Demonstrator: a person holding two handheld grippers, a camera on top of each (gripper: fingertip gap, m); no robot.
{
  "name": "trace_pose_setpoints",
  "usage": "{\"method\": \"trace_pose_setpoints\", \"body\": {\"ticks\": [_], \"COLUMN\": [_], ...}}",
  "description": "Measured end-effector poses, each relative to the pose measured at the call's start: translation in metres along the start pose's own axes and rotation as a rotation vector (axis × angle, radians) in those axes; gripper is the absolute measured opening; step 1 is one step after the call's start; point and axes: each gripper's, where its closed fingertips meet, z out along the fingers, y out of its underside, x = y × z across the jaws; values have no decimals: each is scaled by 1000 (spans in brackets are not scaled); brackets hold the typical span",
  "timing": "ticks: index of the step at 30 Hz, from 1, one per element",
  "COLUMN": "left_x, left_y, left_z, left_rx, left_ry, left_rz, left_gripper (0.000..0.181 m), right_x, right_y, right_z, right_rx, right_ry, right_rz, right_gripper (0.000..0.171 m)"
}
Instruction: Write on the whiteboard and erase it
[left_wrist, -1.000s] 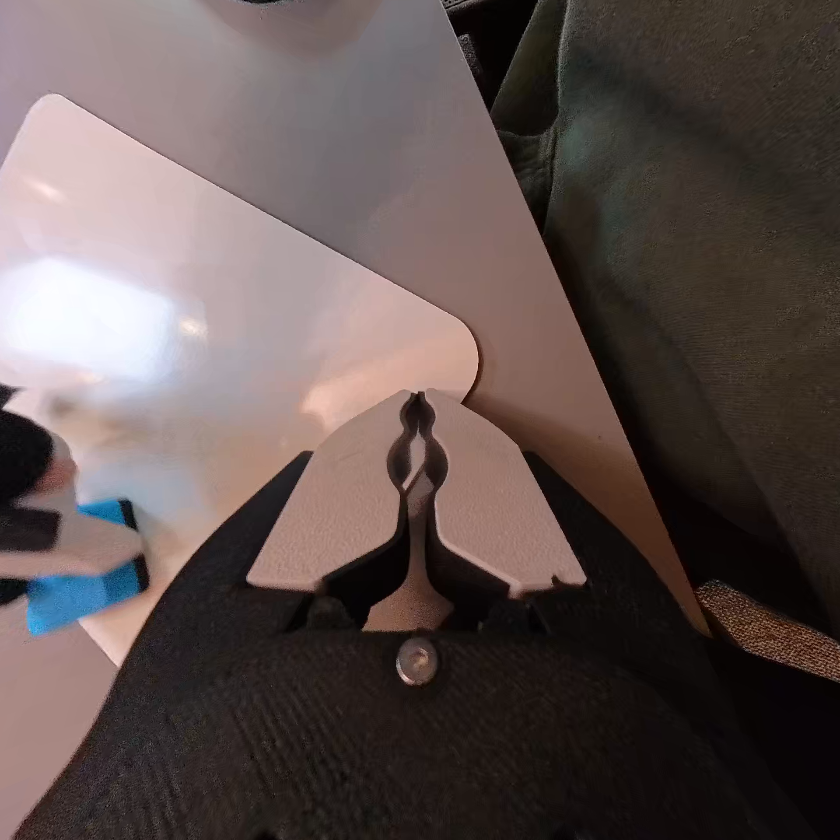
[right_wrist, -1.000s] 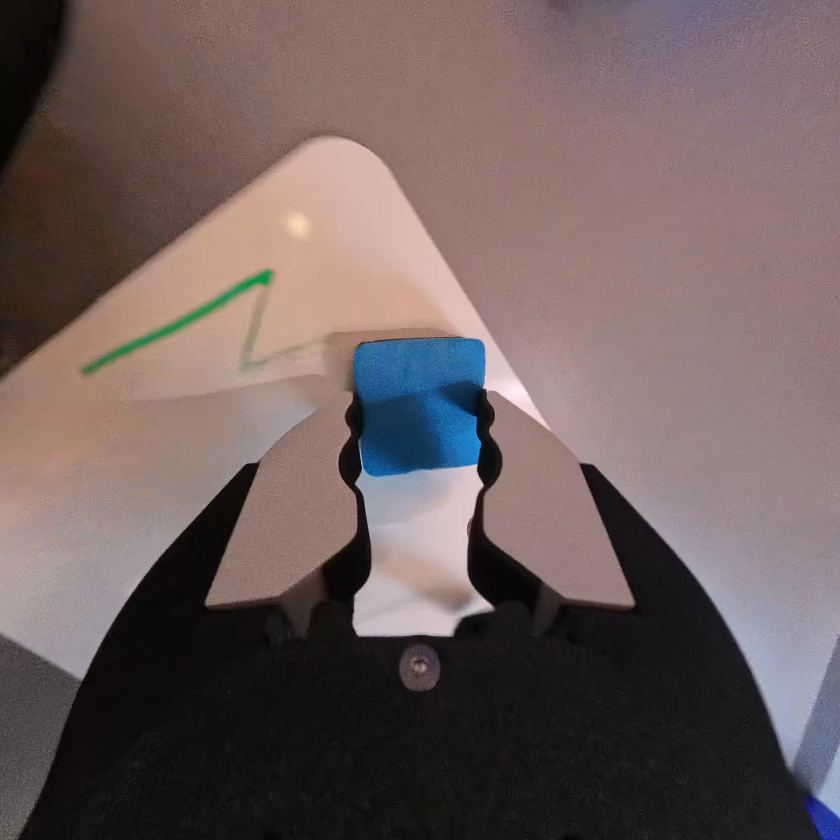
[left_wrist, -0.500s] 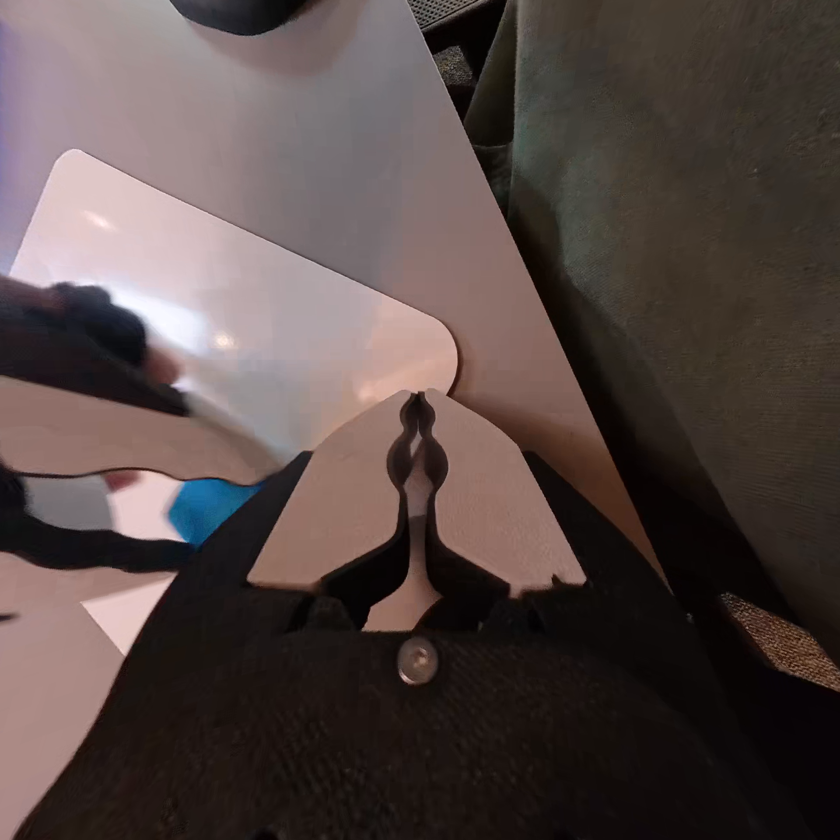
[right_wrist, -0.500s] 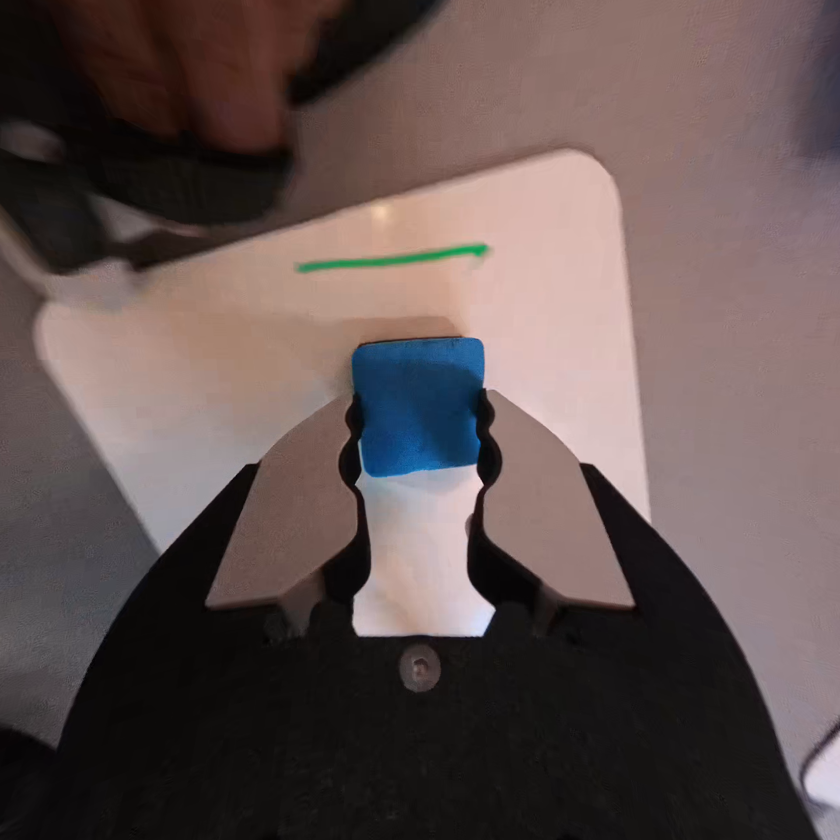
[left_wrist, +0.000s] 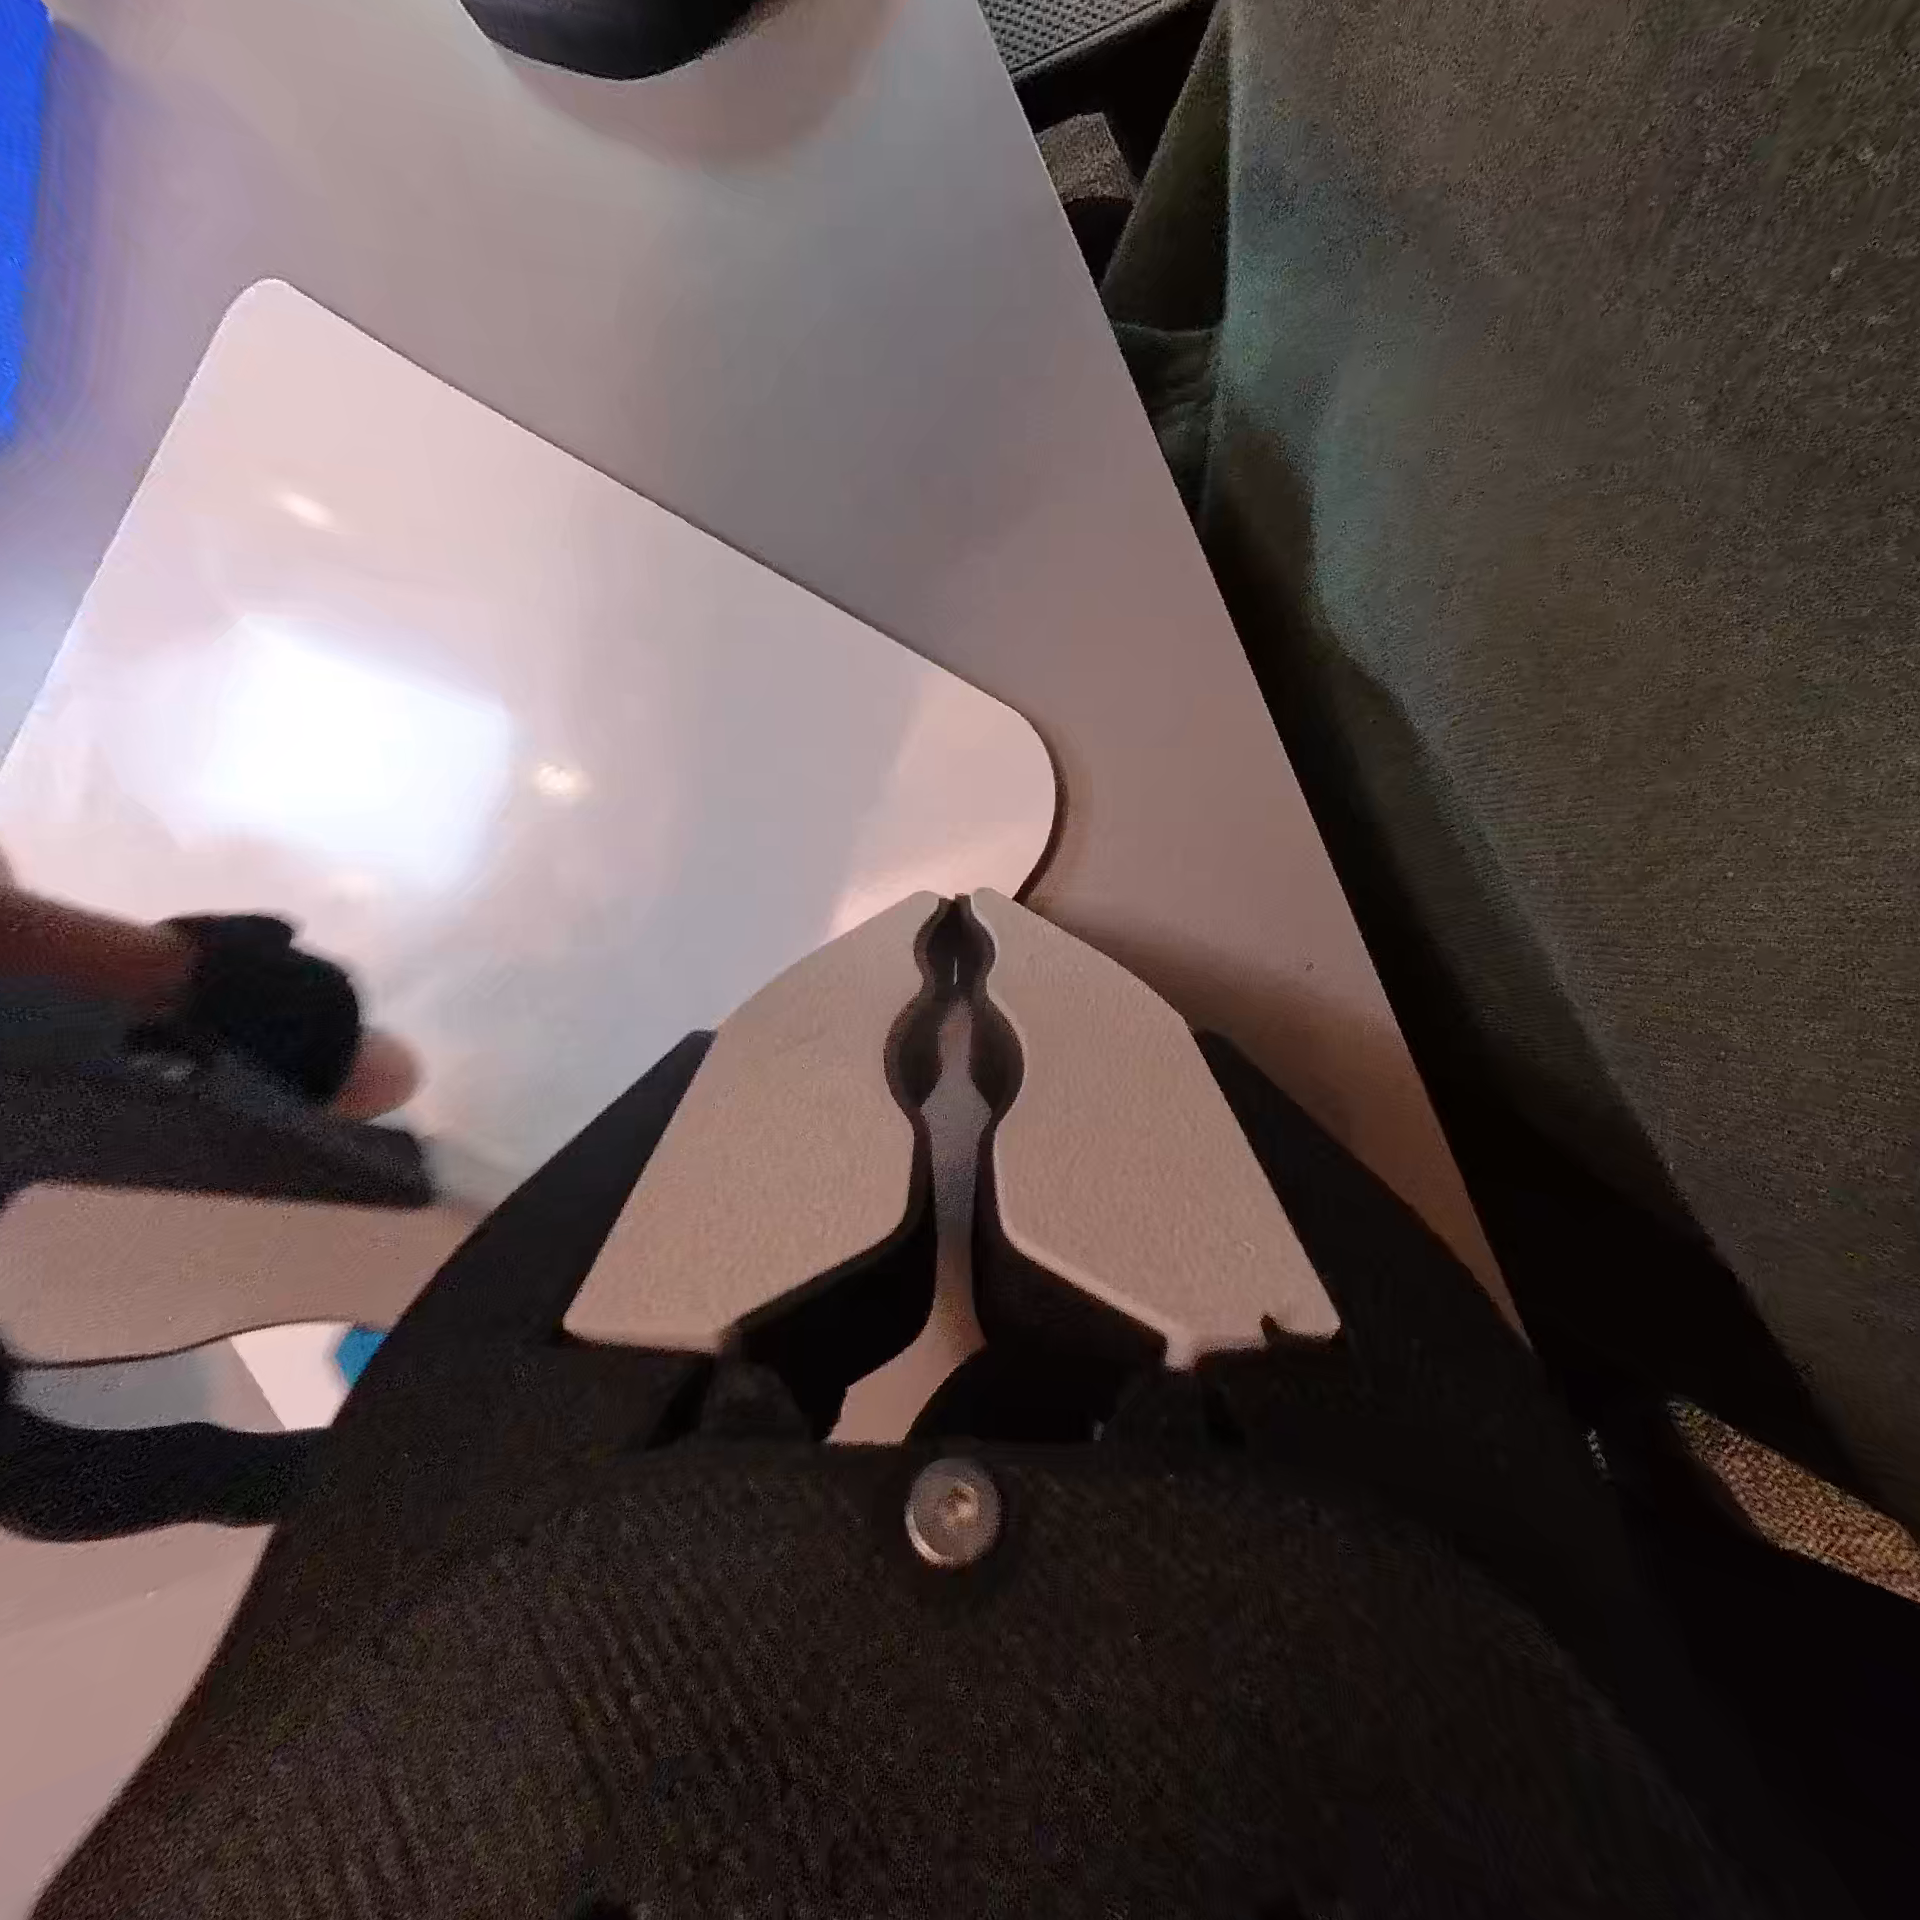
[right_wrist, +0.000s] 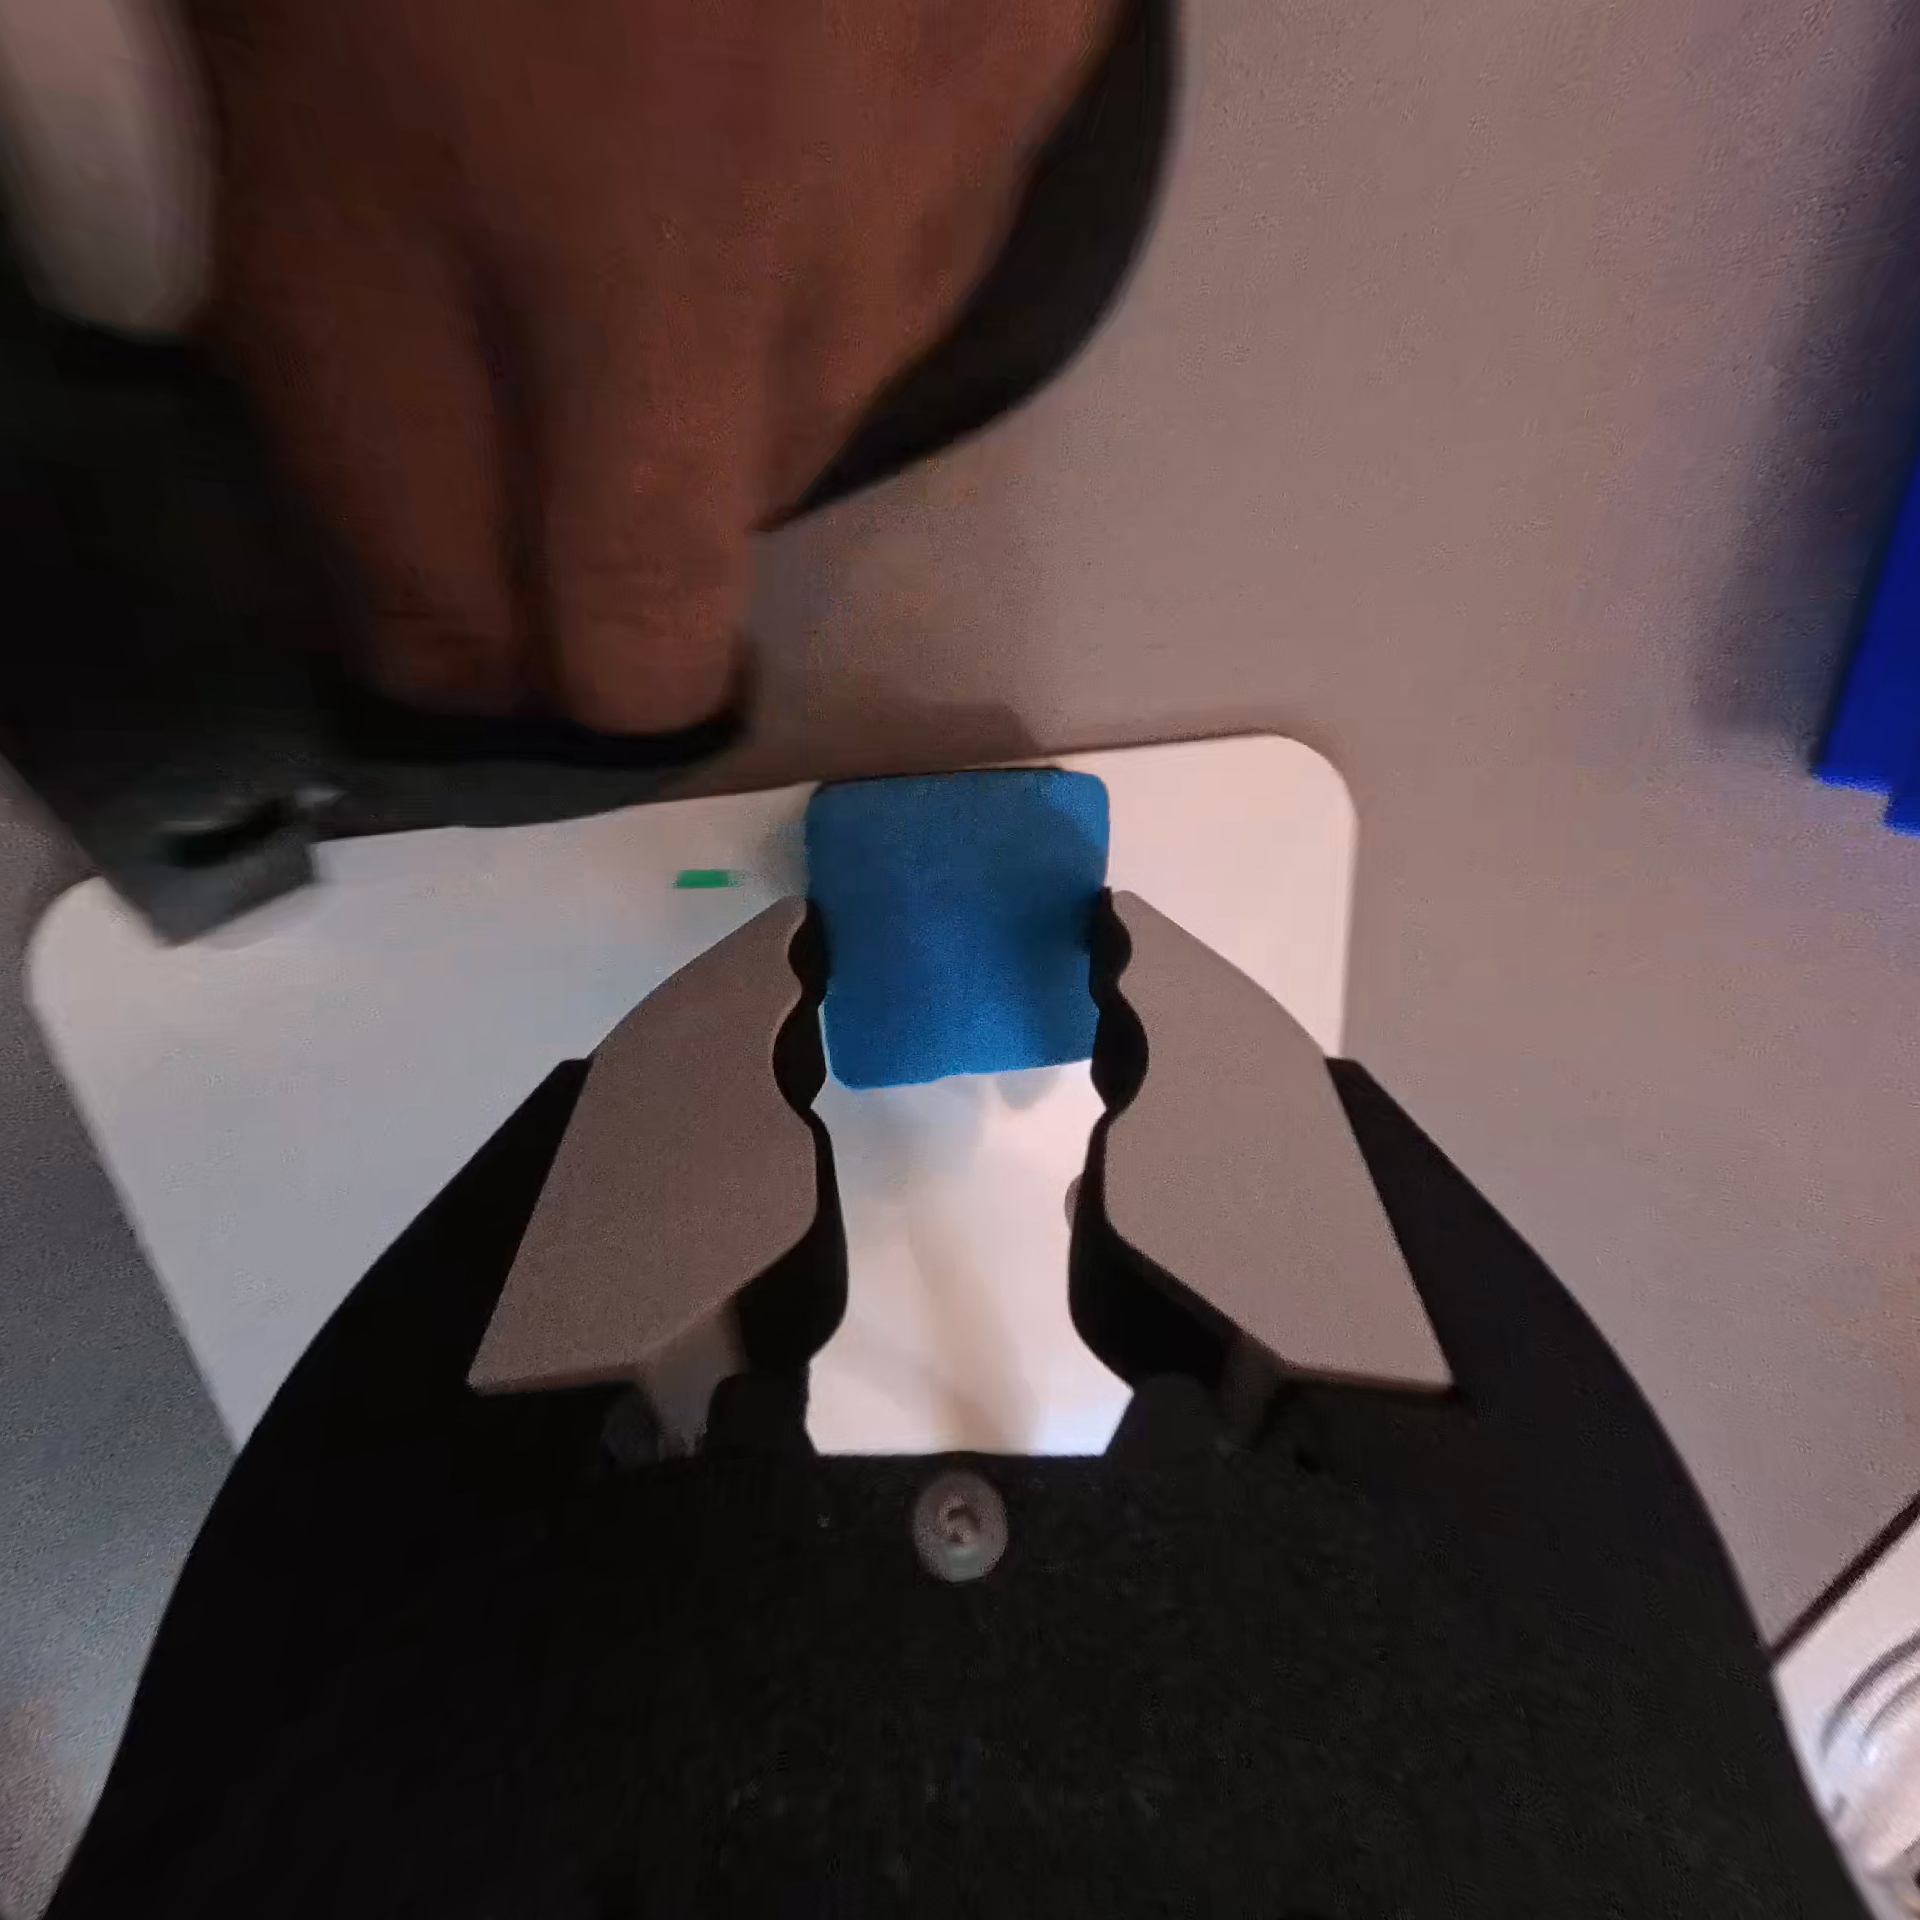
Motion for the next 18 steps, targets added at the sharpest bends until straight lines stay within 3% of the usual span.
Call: {"method": "trace_pose_setpoints", "body": {"ticks": [2, 4, 7, 10, 12, 16, 18], "left_x": [0, 0, 0, 0, 0, 0, 0], "left_y": [0, 1, 1, 1, 1, 1, 1], "left_z": [0, 1, 1, 2, 2, 3, 3], "left_rx": [10, 10, 15, 22, 25, 25, 27], "left_ry": [-5, -4, 12, 20, 16, 21, 26], "left_rz": [-11, -10, -22, -36, -40, -43, -48], "left_gripper": [0, 0, 0, 0, 0, 0, 0], "right_x": [22, -8, -55, -7, 13, -49, -50], "right_y": [22, 29, 7, 8, 20, 9, 1], "right_z": [-3, -10, -14, -4, -4, -14, -11], "right_rx": [-39, -23, 34, -5, -22, 21, 5], "right_ry": [42, -24, -98, 36, 39, -120, -99], "right_rz": [66, 31, -25, 55, 113, 27, -8], "right_gripper": [50, 50, 49, 50, 50, 49, 50]}}
